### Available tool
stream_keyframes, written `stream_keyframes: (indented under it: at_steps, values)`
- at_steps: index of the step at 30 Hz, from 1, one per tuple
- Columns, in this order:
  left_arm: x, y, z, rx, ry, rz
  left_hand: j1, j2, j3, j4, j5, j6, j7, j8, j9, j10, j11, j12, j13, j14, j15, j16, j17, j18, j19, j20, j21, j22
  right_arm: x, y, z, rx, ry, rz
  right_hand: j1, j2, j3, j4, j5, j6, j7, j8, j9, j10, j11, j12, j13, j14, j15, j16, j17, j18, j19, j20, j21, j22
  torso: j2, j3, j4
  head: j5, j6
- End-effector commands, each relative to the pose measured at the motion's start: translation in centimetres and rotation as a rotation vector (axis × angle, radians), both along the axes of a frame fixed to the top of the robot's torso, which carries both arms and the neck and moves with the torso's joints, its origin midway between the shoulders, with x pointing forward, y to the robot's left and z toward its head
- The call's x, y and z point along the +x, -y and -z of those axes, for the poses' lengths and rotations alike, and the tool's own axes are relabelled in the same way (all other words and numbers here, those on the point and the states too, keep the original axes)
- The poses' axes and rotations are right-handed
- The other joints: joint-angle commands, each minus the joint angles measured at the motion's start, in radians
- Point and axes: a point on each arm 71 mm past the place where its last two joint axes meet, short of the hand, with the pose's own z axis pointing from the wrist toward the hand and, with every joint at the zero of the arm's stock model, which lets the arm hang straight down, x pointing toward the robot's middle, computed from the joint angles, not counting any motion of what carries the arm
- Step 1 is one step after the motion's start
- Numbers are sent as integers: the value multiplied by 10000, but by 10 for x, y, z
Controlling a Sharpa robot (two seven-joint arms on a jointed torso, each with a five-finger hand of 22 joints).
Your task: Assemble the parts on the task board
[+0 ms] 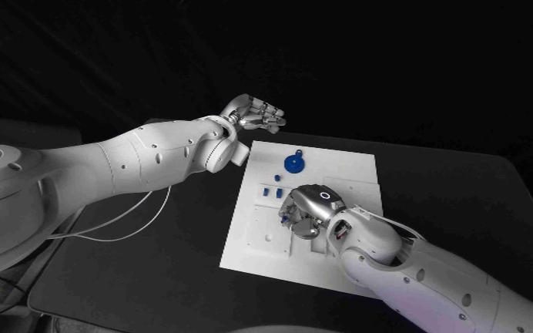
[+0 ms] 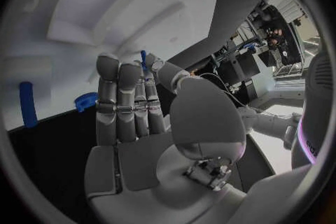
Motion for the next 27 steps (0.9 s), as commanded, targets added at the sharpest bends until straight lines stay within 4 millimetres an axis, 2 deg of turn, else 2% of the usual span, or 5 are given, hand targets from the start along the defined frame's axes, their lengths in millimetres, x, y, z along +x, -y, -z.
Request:
stream_keyframes:
  at_steps: [1,10,22,27]
  values:
    - [0,3,-2,-93,59,56,-9,85,-51,-31,-57,-3,1,-12,16,-97,-6,-1,-3,45,25,-29,14,-138,55,29,57,-9,-2,-1,3,-357,-30,-81,-37,48,-1,-45,50,64,-15,36,21,27,10,66,15,65,12,-50,-12,123,416,-26,35,214,-6,0,-18,44,-27]
    - [0,2,-2,-89,34,55,-9,85,-51,-31,-57,-3,1,-12,16,-97,-6,-1,-3,45,25,-29,14,-138,55,29,57,-9,-3,2,5,-403,-23,-55,-40,50,3,-54,50,64,-15,35,22,28,10,66,15,66,12,-48,-14,122,416,-26,50,218,-4,2,-17,79,-97]
    - [1,1,-1,-75,19,32,-18,88,-59,-10,-63,-9,-2,-13,15,-106,-2,-2,-3,35,31,-33,14,-138,55,36,52,-38,-4,4,5,-423,-31,-78,-51,52,15,-75,50,72,-18,37,27,36,8,68,15,70,10,-46,-21,122,417,-29,86,227,-4,9,-11,51,-100]
    - [1,0,-1,-67,14,17,-18,88,-59,-10,-63,-9,-2,-13,15,-106,-2,-2,-3,35,31,-33,14,-138,55,36,52,-38,-4,4,5,-413,-25,-73,-51,52,15,-75,50,72,-18,37,27,36,8,68,15,70,10,-46,-21,122,417,-29,86,227,-7,5,-15,43,-67]
